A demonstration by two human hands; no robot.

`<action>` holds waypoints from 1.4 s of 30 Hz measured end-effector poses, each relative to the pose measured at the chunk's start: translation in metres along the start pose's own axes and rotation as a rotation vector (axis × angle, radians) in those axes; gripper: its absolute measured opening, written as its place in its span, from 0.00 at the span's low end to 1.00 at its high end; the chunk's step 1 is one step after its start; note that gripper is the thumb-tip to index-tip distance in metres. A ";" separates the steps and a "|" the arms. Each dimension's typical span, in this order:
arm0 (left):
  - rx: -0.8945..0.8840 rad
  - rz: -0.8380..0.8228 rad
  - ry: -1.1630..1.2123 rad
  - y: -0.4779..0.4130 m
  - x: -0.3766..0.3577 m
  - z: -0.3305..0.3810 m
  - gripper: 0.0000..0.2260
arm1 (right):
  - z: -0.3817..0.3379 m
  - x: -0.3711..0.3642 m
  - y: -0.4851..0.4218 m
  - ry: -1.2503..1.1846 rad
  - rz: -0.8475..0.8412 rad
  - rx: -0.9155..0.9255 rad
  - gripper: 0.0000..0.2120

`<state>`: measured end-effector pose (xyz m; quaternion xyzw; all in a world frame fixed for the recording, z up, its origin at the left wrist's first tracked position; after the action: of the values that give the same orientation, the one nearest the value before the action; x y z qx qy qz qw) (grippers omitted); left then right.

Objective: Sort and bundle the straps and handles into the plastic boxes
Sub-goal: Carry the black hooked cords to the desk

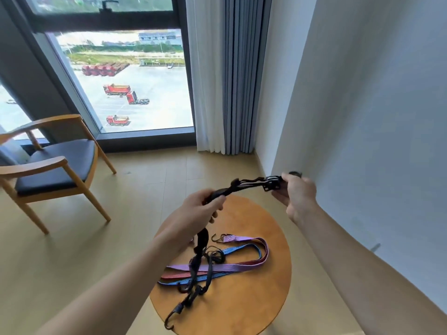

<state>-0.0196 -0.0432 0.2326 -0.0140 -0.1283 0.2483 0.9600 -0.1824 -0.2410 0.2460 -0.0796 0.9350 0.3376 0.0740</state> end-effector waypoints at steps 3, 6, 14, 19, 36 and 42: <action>-0.113 0.098 -0.012 -0.003 0.002 0.014 0.05 | 0.029 0.012 0.000 -0.009 0.016 -0.040 0.25; -0.173 0.198 0.052 -0.004 0.002 0.029 0.12 | 0.057 0.020 0.012 0.060 0.035 -0.034 0.21; -0.269 0.159 0.210 0.002 -0.008 0.070 0.11 | 0.115 0.023 0.060 0.554 -0.382 0.029 0.21; -0.299 0.191 0.189 0.013 -0.011 0.080 0.07 | 0.139 0.002 0.085 0.853 -0.500 0.165 0.17; 0.086 0.433 -0.097 0.006 0.048 0.026 0.16 | 0.140 -0.020 0.071 0.471 -0.948 -0.202 0.21; 0.829 0.268 0.174 0.050 0.034 -0.065 0.46 | 0.166 -0.031 0.044 0.632 -0.685 -0.261 0.13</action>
<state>0.0022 0.0199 0.1733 0.3350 0.0661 0.3989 0.8511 -0.1463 -0.0977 0.1530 -0.4902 0.7816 0.3675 -0.1171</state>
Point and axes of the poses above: each hand's wrist, its own y-axis away from the middle knuckle, its own x-axis out of the back of the hand, z = x × y, the point moved 1 cm from there along -y, towards the middle knuckle, and after that the axes turned 14 degrees about -x, right-handed, at the moved point
